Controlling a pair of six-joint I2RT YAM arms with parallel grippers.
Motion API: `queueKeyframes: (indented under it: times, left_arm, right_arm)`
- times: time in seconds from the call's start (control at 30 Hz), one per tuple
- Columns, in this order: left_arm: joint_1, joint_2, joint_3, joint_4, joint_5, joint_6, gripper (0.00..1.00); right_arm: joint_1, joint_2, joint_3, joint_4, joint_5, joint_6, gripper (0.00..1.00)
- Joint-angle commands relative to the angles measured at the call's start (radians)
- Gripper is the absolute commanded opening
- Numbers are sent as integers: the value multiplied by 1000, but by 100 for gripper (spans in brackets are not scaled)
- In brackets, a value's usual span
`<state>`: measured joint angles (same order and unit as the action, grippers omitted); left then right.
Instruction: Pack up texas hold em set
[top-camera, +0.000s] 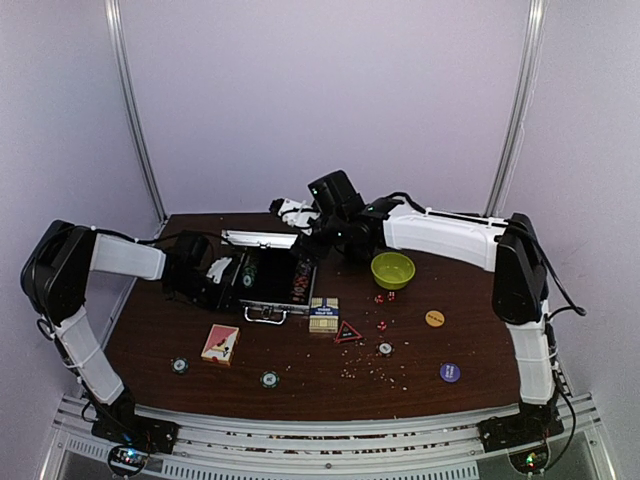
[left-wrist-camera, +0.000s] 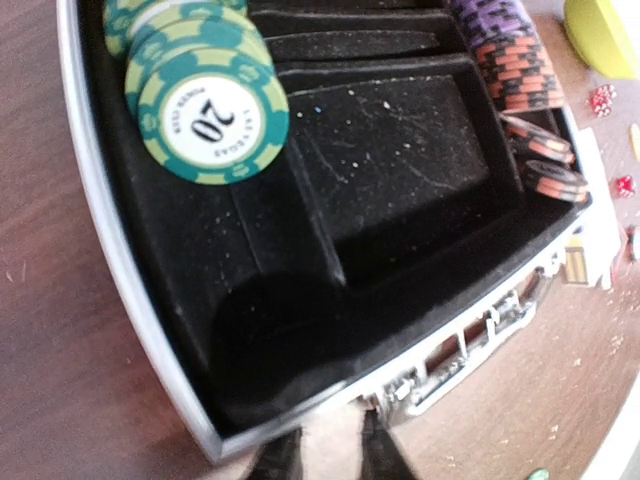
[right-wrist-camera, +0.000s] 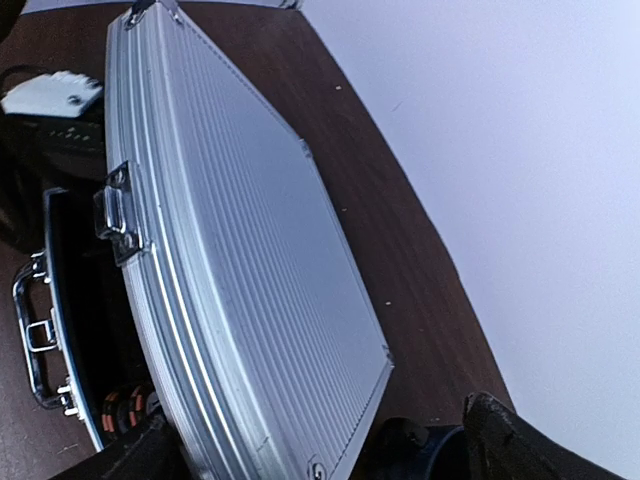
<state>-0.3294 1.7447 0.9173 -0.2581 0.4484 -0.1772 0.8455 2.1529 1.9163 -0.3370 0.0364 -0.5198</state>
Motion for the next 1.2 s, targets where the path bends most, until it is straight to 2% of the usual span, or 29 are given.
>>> queueKeyframes:
  times: [0.0,0.1,0.17,0.27,0.4,0.5,0.77,0.87,1.17]
  left_arm:
    - [-20,-69,-18,30,72,-36,28]
    - [-20,-128,-40,8,61,-64,42]
    - [-20,-173,-49,-11,29,-83,45]
    - [-19,-215,-32,-51,-96,-123,49]
    - [-16,-197,37,-64,-239,-178,49]
    - [-13,-122,119,-80,-299,-197,46]
    - [-11,62,313,-140,-357,-196,30]
    - [-11,111,351,-141,-335,-193,24]
    - [-11,178,368,-144,-320,-191,16]
  right_arm:
    - [-37,32,78,71,87,50,94]
    - [-57,67,112,81,95,76,94]
    - [-69,90,161,84,94,87,94]
    - [-87,118,201,88,99,106,94]
    - [-109,147,239,92,100,140,95]
    - [-112,153,246,90,96,148,95]
    - [-114,159,267,89,84,162,95]
    - [-114,160,268,82,82,165,95]
    - [-114,158,268,75,74,170,95]
